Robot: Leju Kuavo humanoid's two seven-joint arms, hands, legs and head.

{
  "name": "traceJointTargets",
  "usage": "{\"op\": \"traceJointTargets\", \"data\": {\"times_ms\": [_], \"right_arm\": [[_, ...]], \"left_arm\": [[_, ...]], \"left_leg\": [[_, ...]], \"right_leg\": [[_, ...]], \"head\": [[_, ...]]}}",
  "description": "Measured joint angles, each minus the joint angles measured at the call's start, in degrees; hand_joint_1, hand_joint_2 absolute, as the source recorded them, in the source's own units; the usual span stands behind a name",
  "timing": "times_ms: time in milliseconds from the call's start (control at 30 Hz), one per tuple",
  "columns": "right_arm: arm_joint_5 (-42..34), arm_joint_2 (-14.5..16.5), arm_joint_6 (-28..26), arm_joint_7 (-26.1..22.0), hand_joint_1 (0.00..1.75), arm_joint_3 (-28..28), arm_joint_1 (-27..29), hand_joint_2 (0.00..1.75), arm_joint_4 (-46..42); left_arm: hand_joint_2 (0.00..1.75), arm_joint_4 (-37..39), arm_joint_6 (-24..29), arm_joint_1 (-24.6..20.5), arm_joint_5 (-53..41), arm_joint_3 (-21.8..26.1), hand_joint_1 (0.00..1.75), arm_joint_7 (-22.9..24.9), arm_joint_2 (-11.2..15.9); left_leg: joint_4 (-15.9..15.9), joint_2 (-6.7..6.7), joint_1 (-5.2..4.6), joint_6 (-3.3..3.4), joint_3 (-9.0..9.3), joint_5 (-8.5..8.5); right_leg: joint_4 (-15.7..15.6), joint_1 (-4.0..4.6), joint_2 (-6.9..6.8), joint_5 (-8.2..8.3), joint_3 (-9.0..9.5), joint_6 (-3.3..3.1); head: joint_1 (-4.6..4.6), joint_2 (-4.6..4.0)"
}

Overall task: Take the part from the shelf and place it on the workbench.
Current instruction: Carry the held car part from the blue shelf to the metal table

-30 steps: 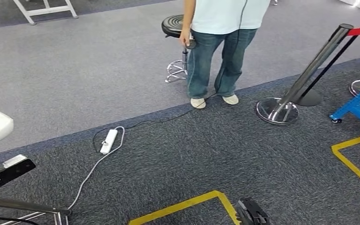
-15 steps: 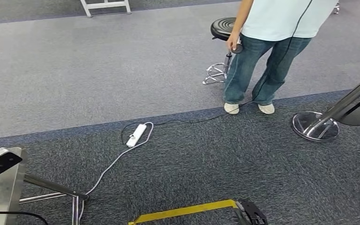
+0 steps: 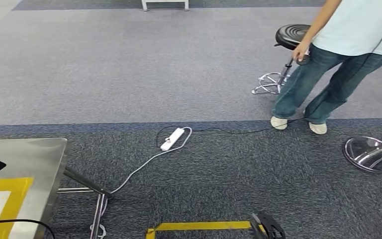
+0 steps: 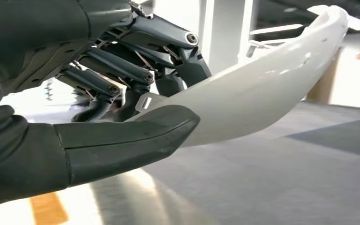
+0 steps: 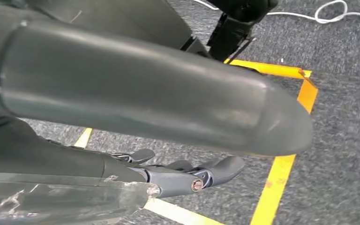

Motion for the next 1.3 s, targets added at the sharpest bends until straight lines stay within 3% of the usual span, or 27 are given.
{"op": "traceJointTargets", "data": {"times_ms": [33,100,167,200,233,267,333,367,433,500,567,633,700,733,800,867,933,1000,1067,1133,1200,1233,1267,1300], "right_arm": [[0.0,0.0,0.0,0.0,0.0,0.0,-0.1,0.0,0.0],[0.0,0.0,0.0,0.0,0.0,0.0,-0.2,0.0,0.0],[0.0,0.0,0.0,0.1,0.0,0.0,0.1,0.0,0.0],[0.0,0.0,0.0,0.2,0.0,0.0,0.2,0.0,0.0],[0.0,0.0,0.0,0.3,0.0,0.0,0.3,0.0,-0.1],[0.0,0.0,0.0,0.3,0.0,0.0,0.3,0.0,-0.1],[0.0,0.0,0.0,0.3,0.0,0.0,0.1,0.0,-0.1],[0.0,0.0,0.0,0.3,0.0,0.0,0.0,0.0,-0.1],[0.0,0.0,0.0,0.4,0.0,0.0,0.0,0.0,-0.1],[0.0,0.2,0.1,0.4,0.0,0.0,-0.1,0.0,-0.2],[0.0,0.3,0.2,0.4,0.0,0.0,-0.2,0.0,-0.2],[-0.1,0.3,0.2,0.3,0.0,0.0,-0.1,0.0,-0.2],[-0.1,0.3,0.2,0.3,0.0,0.0,0.1,0.0,-0.2],[-0.1,0.3,0.2,0.4,0.0,0.0,0.2,0.0,-0.2],[-0.1,0.3,0.2,0.4,0.0,0.0,0.1,0.0,-0.2],[-0.1,0.3,0.2,0.4,0.0,0.0,0.0,0.0,-0.2],[-0.1,0.3,0.2,0.3,0.0,0.0,0.0,0.0,-0.2],[-0.1,0.3,0.3,0.3,0.0,0.0,-0.1,0.0,-0.2],[-0.1,0.4,0.3,0.3,0.0,0.0,-0.3,0.0,-0.3],[-0.1,0.4,0.4,0.3,0.0,0.0,-0.2,0.0,-0.3],[-0.1,0.4,0.4,0.4,0.0,0.0,0.0,0.0,-0.3],[-0.1,0.4,0.4,0.4,0.0,0.0,0.1,0.0,-0.3],[-0.1,0.4,0.4,0.4,0.0,0.0,0.2,0.0,-0.3],[-0.1,0.4,0.4,0.4,0.0,0.0,0.2,0.0,-0.3]], "left_arm": [[1.75,0.0,0.0,0.0,0.0,0.3,1.59,0.1,-0.1],[1.75,0.0,-0.1,-0.1,-0.1,0.8,1.59,0.1,-0.2],[1.75,0.0,-0.4,-0.2,-0.3,1.0,1.59,0.1,-0.5],[1.75,0.1,-0.5,-0.2,-0.4,1.1,1.59,0.2,-0.7],[1.75,0.1,-0.7,-0.1,-0.6,1.4,1.59,0.2,-0.8],[1.75,0.1,-0.9,-0.1,-0.8,1.6,1.59,0.3,-1.0],[1.75,0.1,-1.0,-0.2,-1.2,2.1,1.59,0.3,-1.1],[1.75,0.1,-1.1,-0.2,-1.7,2.2,1.59,0.3,-1.2],[1.75,0.1,-0.9,-0.2,-3.2,2.4,1.59,0.4,-1.4],[1.75,0.1,-0.3,-0.1,-5.0,2.7,1.59,0.6,-1.5],[1.75,0.1,0.3,-0.2,-5.9,3.1,1.59,0.7,-1.6],[1.75,0.2,0.6,-0.4,-6.2,3.3,1.59,0.7,-1.7],[1.75,0.3,0.6,-0.4,-6.5,3.3,1.59,0.8,-1.9],[1.75,0.4,0.6,-0.3,-6.6,3.3,1.59,0.8,-1.9],[1.75,0.4,0.6,-0.3,-6.6,3.3,1.59,0.9,-2.0],[1.75,0.4,0.6,-0.4,-6.6,3.3,1.59,0.9,-2.0],[1.75,0.4,0.7,-0.5,-6.6,3.3,1.59,0.9,-2.0],[1.75,0.4,0.7,-0.3,-6.6,3.4,1.59,0.9,-2.0],[1.75,0.4,0.8,-0.3,-6.6,3.6,1.59,0.9,-2.0],[1.75,0.4,0.8,-0.4,-6.7,3.6,1.59,0.9,-2.1],[1.75,0.5,0.8,-0.4,-6.7,3.5,1.59,0.9,-2.3],[1.75,0.5,0.8,-0.4,-6.7,3.5,1.59,0.9,-2.4],[1.75,0.5,0.8,-0.4,-6.7,3.5,1.59,0.9,-2.4],[1.75,0.5,0.9,-0.4,-6.9,3.6,1.59,0.9,-2.5]], "left_leg": [[0.0,-0.74,0.05,0.39,0.03,0.02],[-0.1,-2.14,0.15,1.04,0.1,0.08],[-0.1,-3.73,-0.01,1.39,0.08,0.07],[-0.1,-4.64,-0.11,1.46,0.1,0.05],[0.0,-5.59,-0.2,1.48,0.14,0.04],[0.0,-6.49,-0.26,1.47,0.21,0.04],[0.0,-8.03,-0.34,1.34,0.26,0.02],[0.1,-8.71,-0.32,1.14,0.14,0.04],[0.0,-10.02,-0.09,0.41,-0.28,0.29],[-0.1,-10.6,0.17,-0.35,-0.61,0.53],[2.0,-7.84,-0.07,-0.86,-1.73,-1.01],[8.6,-4.41,-0.25,-1.21,-4.81,-4.67],[14.9,-3.62,-0.22,-1.4,-7.72,-7.02],[15.5,-3.54,-0.22,-1.42,-7.91,-6.67],[10.3,-2.67,-0.33,-1.25,-4.97,-3.47],[2.7,-0.07,-0.75,-0.71,-0.71,-0.75],[-0.5,1.04,-1.16,0.04,0.85,-0.24],[-0.7,-0.38,-1.11,0.77,0.7,-0.09],[-1.0,-1.68,-0.7,1.36,0.79,0.15],[-1.1,-2.86,-0.39,1.74,0.8,0.27],[-1.1,-4.27,-0.32,1.89,0.72,0.32],[-1.0,-5.08,-0.29,1.87,0.71,0.34],[-1.0,-5.89,-0.24,1.82,0.74,0.35],[-0.9,-6.7,-0.14,1.69,0.78,0.37]], "right_leg": [[1.0,-0.18,1.29,-0.8,-0.38,0.29],[6.6,-0.4,4.86,-3.71,-3.07,0.6],[14.3,-0.39,6.19,-6.45,-7.2,0.42],[16.4,-0.36,6.35,-6.55,-8.66,0.25],[16.3,-0.34,6.49,-5.51,-9.14,0.0],[14.0,-0.32,6.81,-3.53,-8.54,-0.29],[6.4,-0.43,9.03,0.55,-5.53,-0.84],[3.4,-0.53,10.18,1.57,-4.17,-0.91],[1.2,-0.52,11.24,1.73,-3.01,-0.95],[0.8,-0.47,10.06,1.96,-2.78,-1.28],[0.4,-0.6,8.71,2.24,-2.59,-1.86],[0.2,-0.48,7.17,2.26,-2.5,-2.25],[0.2,-0.35,5.51,2.14,-2.51,-2.43],[0.2,-0.33,4.7,2.08,-2.5,-2.45],[0.2,-0.3,3.17,1.94,-2.32,-2.34],[0.3,-0.03,1.89,1.67,-2.06,-1.96],[0.3,0.28,0.72,1.42,-1.84,-1.46],[0.2,0.29,-0.21,1.18,-1.7,-0.87],[2.2,0.12,1.77,-0.28,-2.42,-0.15],[8.7,-0.04,5.05,-3.66,-5.3,0.33],[15.8,-0.13,6.18,-6.24,-8.81,0.51],[16.9,-0.19,6.31,-6.03,-9.53,0.56],[15.6,-0.28,6.46,-4.71,-9.12,0.56],[12.4,-0.43,6.93,-2.64,-7.7,0.57]], "head": [[0.04,0.0],[0.21,0.01],[0.32,0.01],[0.33,0.01],[0.34,0.0],[0.33,0.0],[0.32,0.0],[0.3,0.01],[0.28,0.02],[0.26,0.01],[-0.02,0.01],[-0.31,0.02],[-0.33,0.01],[-0.33,0.01],[-0.33,0.01],[-0.37,0.01],[-0.37,0.01],[-0.36,0.02],[-0.2,0.02],[0.06,0.01],[0.15,0.01],[0.18,0.01],[0.19,0.0],[0.19,0.0]]}}
